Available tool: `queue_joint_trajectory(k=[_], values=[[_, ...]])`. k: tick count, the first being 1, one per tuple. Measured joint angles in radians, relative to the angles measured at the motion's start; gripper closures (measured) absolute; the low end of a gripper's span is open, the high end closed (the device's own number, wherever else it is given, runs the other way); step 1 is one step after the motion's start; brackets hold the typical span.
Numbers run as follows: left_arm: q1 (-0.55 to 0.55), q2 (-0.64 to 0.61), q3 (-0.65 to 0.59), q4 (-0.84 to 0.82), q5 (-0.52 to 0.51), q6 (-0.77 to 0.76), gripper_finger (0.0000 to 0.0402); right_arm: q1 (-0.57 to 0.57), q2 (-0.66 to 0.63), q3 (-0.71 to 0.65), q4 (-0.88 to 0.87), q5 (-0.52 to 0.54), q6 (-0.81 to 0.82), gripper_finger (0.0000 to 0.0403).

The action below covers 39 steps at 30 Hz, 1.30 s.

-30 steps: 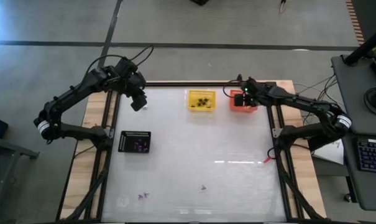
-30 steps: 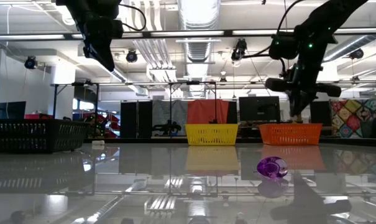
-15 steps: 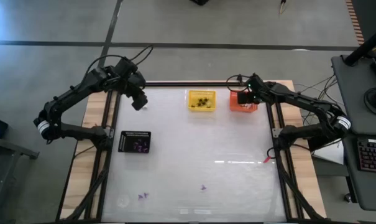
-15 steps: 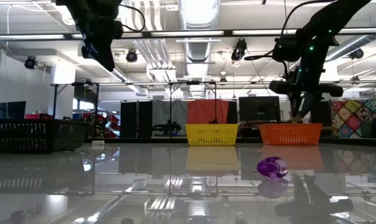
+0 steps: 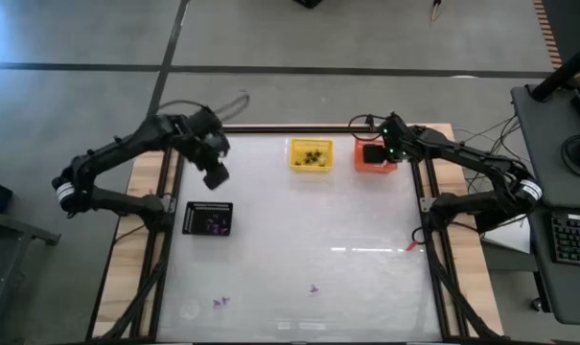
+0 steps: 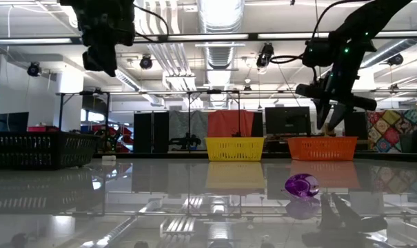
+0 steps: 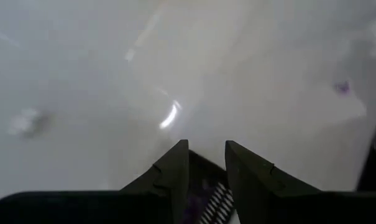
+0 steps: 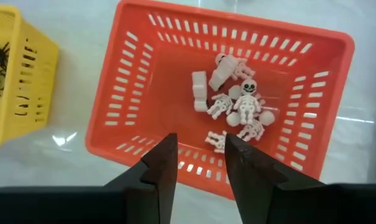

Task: Sort Halloween decoration
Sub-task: Put the purple witch hat toy into the black bin

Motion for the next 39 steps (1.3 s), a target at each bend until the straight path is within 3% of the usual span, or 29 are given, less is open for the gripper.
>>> queue_joint_trajectory(k=[11, 15, 20, 25, 34, 39], values=[[-0.389, 0.000, -0.106, -0.011, 0.000, -0.231, 0.0314, 0.008, 0.000, 0.000, 0.024, -0.008, 0.004, 0.0281], [-0.514, 0.000, -0.118, -0.006, -0.009, -0.340, 0.0314, 0.028, 0.000, 0.000, 0.037, -0.056, 0.009, 0.0282], [-0.656, 0.004, -0.120, 0.005, -0.109, -0.504, 0.0314, 0.063, 0.000, 0.000, 0.048, -0.139, 0.021, 0.0280], [-0.796, 0.020, -0.120, 0.046, -0.144, -0.664, 0.0314, 0.100, 0.000, 0.000, 0.047, -0.237, 0.030, 0.0285], [-1.035, 0.123, -0.120, 0.173, -0.238, -0.915, 0.0314, 0.193, 0.000, 0.000, 0.046, -0.265, 0.073, 0.0277], [-1.120, 0.212, -0.120, 0.210, -0.239, -1.040, 0.0314, 0.254, 0.000, 0.006, 0.032, -0.294, 0.074, 0.0277]])
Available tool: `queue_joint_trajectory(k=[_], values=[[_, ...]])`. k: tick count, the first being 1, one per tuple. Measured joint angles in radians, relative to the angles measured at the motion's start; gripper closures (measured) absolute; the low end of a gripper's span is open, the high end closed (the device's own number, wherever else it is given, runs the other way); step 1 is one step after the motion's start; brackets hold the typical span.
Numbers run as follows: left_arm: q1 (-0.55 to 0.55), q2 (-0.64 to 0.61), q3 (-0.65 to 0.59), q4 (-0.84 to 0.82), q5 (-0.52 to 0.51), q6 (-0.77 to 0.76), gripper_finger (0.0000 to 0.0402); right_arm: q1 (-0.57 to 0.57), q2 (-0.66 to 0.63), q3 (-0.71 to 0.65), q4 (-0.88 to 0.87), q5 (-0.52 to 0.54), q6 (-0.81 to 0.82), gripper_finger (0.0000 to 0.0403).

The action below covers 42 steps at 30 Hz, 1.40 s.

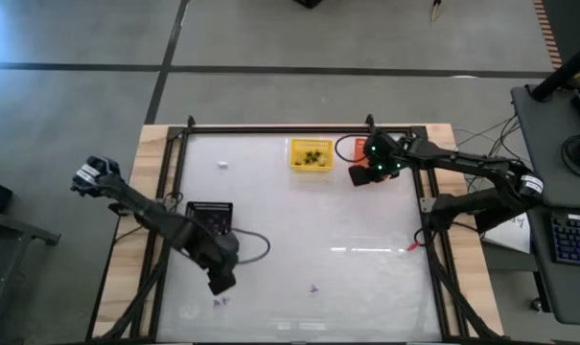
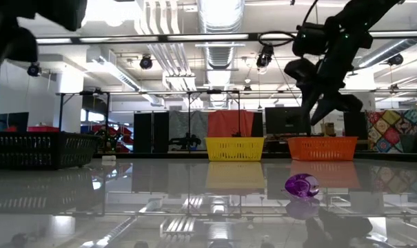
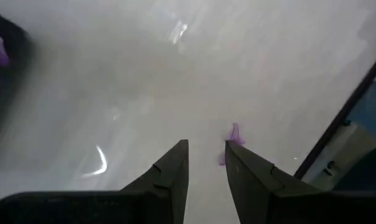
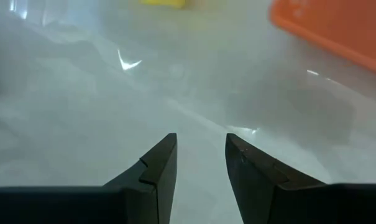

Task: Sort Halloween decoration
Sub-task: Put the purple witch hat toy into the black bin

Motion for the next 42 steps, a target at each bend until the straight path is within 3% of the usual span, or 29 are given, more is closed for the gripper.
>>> queue_joint_trajectory(k=[16, 42], values=[[-0.123, 0.224, 0.002, 0.184, 0.046, -0.231, 0.0314, 0.162, 0.000, 0.157, -0.028, 0.013, -0.017, 0.0271], [-0.164, 0.376, 0.002, 0.300, 0.071, -0.231, 0.0314, 0.222, -0.001, 0.204, -0.134, 0.038, -0.014, 0.0271]])
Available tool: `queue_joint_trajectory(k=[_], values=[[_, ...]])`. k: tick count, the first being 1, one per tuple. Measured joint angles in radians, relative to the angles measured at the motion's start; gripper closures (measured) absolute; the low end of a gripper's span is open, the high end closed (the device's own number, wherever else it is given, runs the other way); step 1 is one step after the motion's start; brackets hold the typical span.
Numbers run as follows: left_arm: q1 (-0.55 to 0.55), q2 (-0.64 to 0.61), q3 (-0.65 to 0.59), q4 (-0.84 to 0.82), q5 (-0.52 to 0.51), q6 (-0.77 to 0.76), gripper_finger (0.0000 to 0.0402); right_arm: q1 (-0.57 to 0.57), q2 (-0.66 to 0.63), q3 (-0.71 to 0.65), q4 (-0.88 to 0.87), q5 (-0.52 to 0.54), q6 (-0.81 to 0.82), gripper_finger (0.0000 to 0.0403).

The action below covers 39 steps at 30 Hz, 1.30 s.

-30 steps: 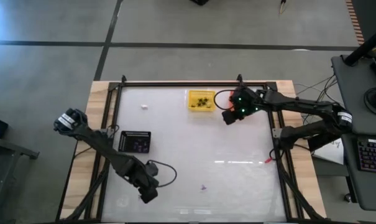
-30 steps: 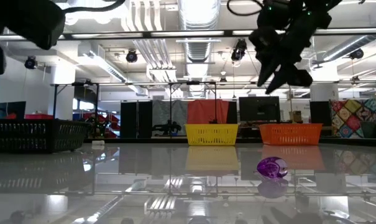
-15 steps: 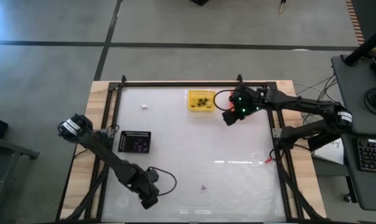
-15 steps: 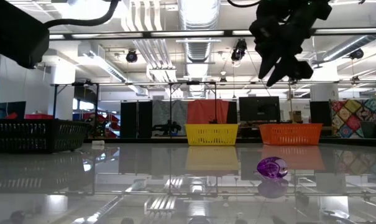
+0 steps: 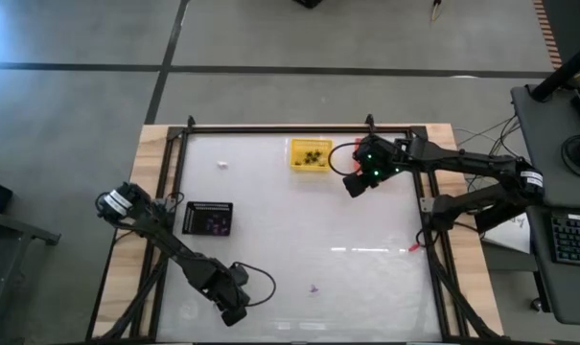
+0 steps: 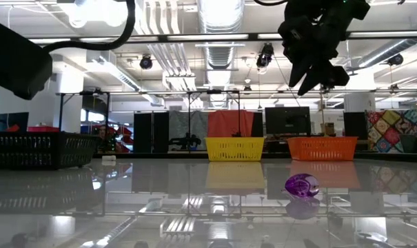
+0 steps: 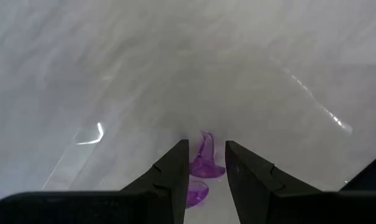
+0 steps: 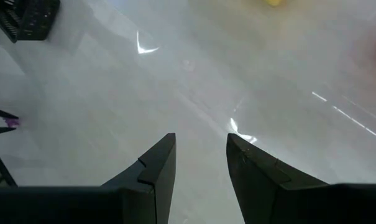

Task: Sort Halloween decoration
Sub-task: Put the purple witch hat toy into the black bin

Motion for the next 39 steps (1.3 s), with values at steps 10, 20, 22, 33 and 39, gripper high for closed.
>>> queue_joint_trajectory(k=[10, 20, 22, 33, 39], values=[[-0.003, 0.020, 0.003, -0.007, 0.039, -0.008, 0.0329, 0.000, 0.000, 0.000, -0.001, 0.000, 0.000, 0.0271], [-0.005, 0.021, 0.002, 0.002, 0.073, 0.021, 0.0395, 0.000, 0.000, 0.000, -0.005, 0.000, 0.000, 0.0271], [-0.005, 0.022, 0.001, 0.012, 0.091, 0.031, 0.0398, 0.000, 0.000, 0.000, -0.009, 0.000, 0.000, 0.0271], [-0.001, -0.056, -0.002, 0.032, 0.055, 0.060, 0.0401, 0.000, 0.000, 0.000, -0.014, 0.000, -0.014, 0.0271], [0.044, -0.124, -0.002, -0.076, -0.027, 0.107, 0.0401, 0.000, 0.000, 0.000, -0.013, 0.001, -0.041, 0.0271]])
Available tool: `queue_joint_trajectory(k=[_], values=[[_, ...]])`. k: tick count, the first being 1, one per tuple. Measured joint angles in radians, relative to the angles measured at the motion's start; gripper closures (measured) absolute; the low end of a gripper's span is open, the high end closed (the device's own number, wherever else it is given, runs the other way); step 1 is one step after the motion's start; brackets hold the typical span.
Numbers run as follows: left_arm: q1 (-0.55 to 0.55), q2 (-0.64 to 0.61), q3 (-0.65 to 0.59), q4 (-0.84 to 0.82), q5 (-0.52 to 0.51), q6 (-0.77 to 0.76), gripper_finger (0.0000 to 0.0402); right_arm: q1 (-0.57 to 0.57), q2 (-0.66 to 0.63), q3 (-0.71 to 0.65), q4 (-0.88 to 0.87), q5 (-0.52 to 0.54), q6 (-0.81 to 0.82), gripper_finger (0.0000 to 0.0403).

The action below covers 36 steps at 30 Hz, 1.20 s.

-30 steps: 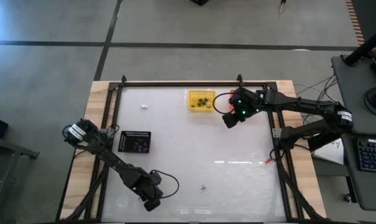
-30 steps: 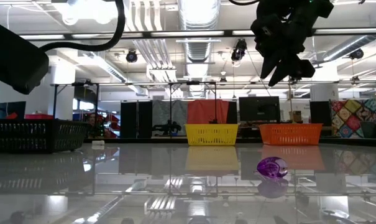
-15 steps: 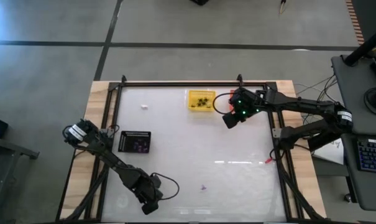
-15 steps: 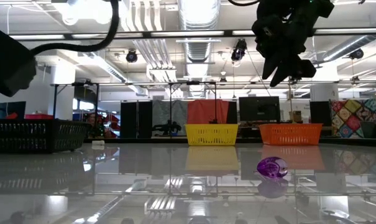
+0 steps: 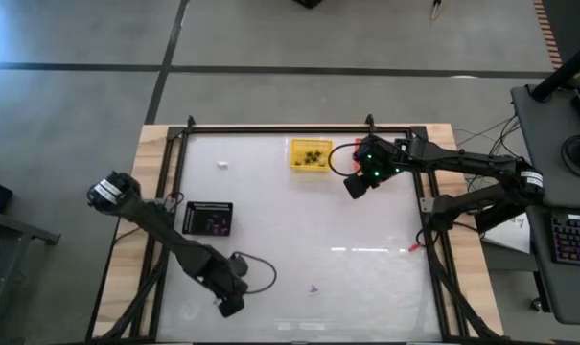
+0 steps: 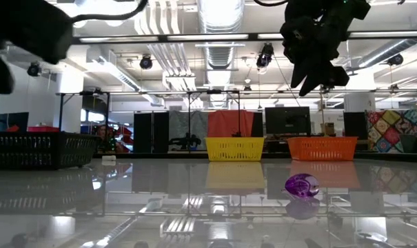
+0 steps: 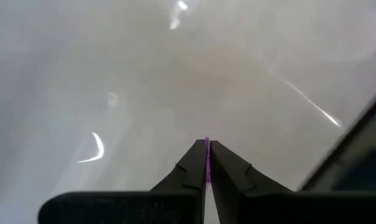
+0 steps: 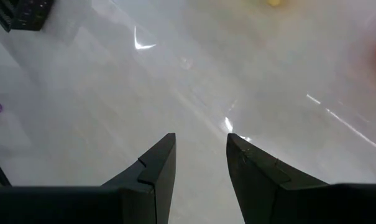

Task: Sort Halloween decoration
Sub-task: Put the purple witch hat toy into the black bin

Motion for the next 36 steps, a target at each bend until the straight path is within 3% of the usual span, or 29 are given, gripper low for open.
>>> queue_joint_trajectory(k=[12, 24, 36], values=[[0.179, -0.165, 0.000, -0.399, -0.173, 0.175, 0.0401, 0.000, 0.001, 0.000, 0.000, 0.000, -0.031, 0.0271], [0.423, -0.352, -0.006, -0.502, -0.387, 0.390, 0.0401, 0.000, 0.003, -0.001, 0.108, 0.000, -0.088, 0.0271], [0.615, -0.385, -0.148, -0.484, -0.391, 0.598, 0.0401, -0.019, 0.009, -0.001, 0.444, -0.001, -0.197, 0.0271]])
